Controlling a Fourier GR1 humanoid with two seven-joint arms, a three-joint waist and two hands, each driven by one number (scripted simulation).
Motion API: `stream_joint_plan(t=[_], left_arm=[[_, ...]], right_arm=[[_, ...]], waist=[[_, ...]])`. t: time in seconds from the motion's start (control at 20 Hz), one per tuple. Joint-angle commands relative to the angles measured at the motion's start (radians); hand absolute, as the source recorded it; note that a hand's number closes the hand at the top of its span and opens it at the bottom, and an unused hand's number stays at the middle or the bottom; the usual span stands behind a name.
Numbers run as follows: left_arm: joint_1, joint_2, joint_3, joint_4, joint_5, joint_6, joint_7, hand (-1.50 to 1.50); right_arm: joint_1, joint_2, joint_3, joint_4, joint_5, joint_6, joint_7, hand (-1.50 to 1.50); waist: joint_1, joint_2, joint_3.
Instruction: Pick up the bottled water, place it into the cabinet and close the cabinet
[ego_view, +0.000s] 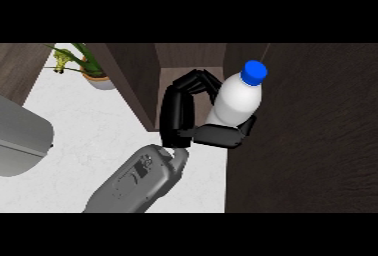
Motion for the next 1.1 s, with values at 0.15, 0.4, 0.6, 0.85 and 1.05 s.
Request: stream_joint_plan(t=[0.15, 0.4, 0.6, 0.85, 1.05], left_arm=[[-0.125, 0.0, 0.032, 0.189, 0.022, 0.012, -0.029, 1.5], [-0.157, 0.0, 0.087, 0.312, 0.032, -0.047, -0.059, 1.5], [-0.216, 0.0, 0.072, 0.421, 0.019, -0.031, -0.07, 1.5], [-0.245, 0.0, 0.102, 0.514, 0.121, -0.004, -0.131, 1.5], [-0.276, 0.0, 0.185, 0.608, 0.148, -0.063, -0.186, 1.5]], right_arm=[[0.015, -0.024, -0.078, -0.082, -0.165, 0.018, 0.044, -1.5], [-0.048, -0.019, -0.089, -0.021, -0.159, 0.007, 0.069, -1.5], [-0.06, -0.045, -0.1, -0.052, -0.219, 0.006, 0.12, -1.5], [-0.056, -0.027, -0.079, -0.038, -0.183, 0.028, 0.102, -1.5], [-0.041, -0.04, -0.117, -0.044, -0.235, 0.037, 0.099, -1.5]], waist=[[-0.006, 0.001, 0.0], [0.003, 0.002, 0.0], [0.001, 0.006, 0.0], [-0.02, 0.008, -0.001], [-0.016, 0.009, -0.001]])
